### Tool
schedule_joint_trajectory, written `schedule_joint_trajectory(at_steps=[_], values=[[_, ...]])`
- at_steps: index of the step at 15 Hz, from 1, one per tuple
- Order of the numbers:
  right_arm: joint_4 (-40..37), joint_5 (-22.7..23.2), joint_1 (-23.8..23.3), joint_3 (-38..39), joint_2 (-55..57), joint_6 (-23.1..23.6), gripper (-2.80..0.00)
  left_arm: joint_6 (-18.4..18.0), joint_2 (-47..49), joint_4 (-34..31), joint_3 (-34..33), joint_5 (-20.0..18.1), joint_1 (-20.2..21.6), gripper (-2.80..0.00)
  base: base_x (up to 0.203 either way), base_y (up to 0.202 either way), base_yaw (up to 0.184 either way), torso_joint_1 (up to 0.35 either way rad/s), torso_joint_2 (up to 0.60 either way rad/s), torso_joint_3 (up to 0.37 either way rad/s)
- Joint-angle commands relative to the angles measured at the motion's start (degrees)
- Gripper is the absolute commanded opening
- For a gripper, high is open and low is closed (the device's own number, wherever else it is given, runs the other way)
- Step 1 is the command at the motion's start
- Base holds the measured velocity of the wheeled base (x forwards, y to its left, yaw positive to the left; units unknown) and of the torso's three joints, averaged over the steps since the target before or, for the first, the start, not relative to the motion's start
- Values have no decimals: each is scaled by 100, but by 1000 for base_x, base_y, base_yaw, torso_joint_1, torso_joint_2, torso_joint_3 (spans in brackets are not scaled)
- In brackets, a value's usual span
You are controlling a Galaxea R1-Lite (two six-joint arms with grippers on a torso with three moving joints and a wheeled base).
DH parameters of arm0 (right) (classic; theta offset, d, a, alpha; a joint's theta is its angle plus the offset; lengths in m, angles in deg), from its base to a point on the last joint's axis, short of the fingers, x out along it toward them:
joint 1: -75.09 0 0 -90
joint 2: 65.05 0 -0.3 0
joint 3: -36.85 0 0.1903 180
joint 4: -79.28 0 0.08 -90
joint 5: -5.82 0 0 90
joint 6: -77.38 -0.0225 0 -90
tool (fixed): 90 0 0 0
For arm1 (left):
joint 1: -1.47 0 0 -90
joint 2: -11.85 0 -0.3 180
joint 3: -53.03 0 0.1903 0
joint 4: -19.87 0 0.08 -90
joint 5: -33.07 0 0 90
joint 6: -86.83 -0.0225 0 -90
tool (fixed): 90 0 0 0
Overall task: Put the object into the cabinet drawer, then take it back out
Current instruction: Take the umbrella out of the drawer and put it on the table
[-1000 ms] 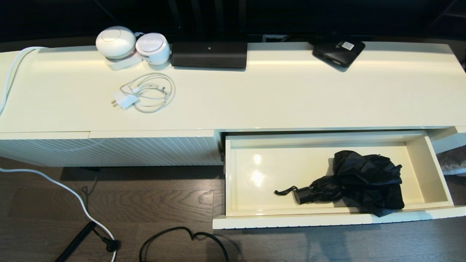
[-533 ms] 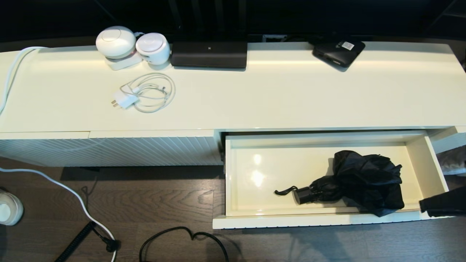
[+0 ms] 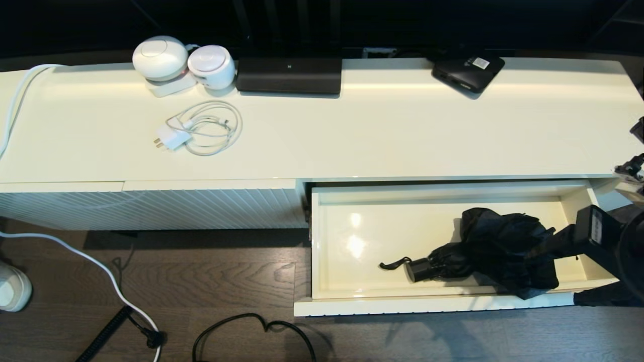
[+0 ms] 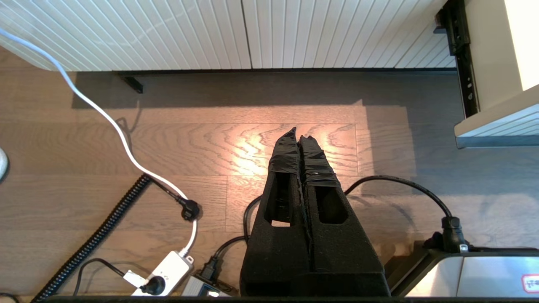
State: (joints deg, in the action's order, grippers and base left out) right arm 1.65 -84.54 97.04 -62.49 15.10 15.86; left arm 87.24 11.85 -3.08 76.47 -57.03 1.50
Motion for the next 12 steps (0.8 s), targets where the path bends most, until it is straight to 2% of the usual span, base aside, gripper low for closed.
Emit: schedule_joint_trajectory(at_steps=[1,4,8,12], values=[[-2,-141,-204,25,150,-91,0,2,0,2,1,1,-2,-280,0,0,0,0,0,0],[286,-379,-807,-12,385,-97,0,2,0,2,1,1,6,-280,0,0,0,0,0,0],[400,-355,-876,-86,697,-464,0,2,0,2,1,1,6,-280,0,0,0,0,0,0],[714,-334,-891,-97,1042,-608,0,2,0,2,1,1,6,-280,0,0,0,0,0,0]])
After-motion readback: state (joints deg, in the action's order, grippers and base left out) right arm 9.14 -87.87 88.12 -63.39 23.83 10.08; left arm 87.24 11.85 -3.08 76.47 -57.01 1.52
